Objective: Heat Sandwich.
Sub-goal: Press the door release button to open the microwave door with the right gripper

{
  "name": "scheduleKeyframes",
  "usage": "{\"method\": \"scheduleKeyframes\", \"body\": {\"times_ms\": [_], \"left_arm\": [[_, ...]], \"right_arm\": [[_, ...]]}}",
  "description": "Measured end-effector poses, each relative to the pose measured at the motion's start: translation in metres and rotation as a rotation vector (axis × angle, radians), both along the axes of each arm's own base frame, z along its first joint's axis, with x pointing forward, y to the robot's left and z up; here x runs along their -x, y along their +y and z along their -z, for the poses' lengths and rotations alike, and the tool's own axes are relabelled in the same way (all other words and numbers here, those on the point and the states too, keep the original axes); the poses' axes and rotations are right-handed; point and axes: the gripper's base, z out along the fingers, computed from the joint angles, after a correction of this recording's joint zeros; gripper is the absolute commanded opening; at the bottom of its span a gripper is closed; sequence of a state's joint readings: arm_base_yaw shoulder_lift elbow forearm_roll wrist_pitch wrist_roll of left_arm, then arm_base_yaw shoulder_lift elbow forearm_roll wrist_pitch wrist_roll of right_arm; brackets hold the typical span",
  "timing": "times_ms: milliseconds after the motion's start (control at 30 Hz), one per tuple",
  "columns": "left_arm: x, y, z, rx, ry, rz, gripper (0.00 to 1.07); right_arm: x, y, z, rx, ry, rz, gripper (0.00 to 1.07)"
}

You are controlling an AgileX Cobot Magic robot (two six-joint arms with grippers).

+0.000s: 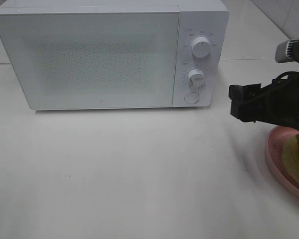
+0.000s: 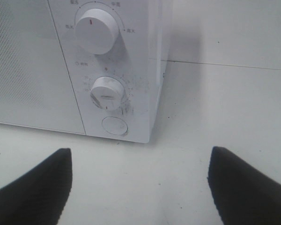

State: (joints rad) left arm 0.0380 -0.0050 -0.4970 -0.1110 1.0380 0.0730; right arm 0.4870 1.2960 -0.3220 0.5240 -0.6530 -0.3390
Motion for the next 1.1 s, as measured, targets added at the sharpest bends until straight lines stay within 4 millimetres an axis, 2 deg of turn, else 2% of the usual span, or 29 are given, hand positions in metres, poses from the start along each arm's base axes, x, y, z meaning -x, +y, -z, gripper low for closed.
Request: {"method": "scheduleKeyframes", "body": {"times_ms": [200,533,700,967,1100], "left_arm": [[0.0,0.0,0.0,0.0,0.0,0.0,1.01],[0.0,0.0,0.0,0.0,0.0,0.0,1.01],[0.0,0.0,0.0,0.0,0.0,0.0,1.01],[0.0,0.0,0.0,0.0,0.0,0.0,1.01],[0.0,0.0,0.0,0.0,0.0,0.0,1.01]], "right_arm": [[0.001,0.019,0.013,-0.001,-0.015,0.018,0.76],[0.005,0.036,0.034,0.007,0.007,0.093,0.76],[0.006,0.047,0.041,0.019,0.023,0.078,0.76],[0.007,0.049,0.043,0.013,0.035,0.076,0.76],[0.007,0.049,0.043,-0.064,0.048,0.11,0.76]]}}
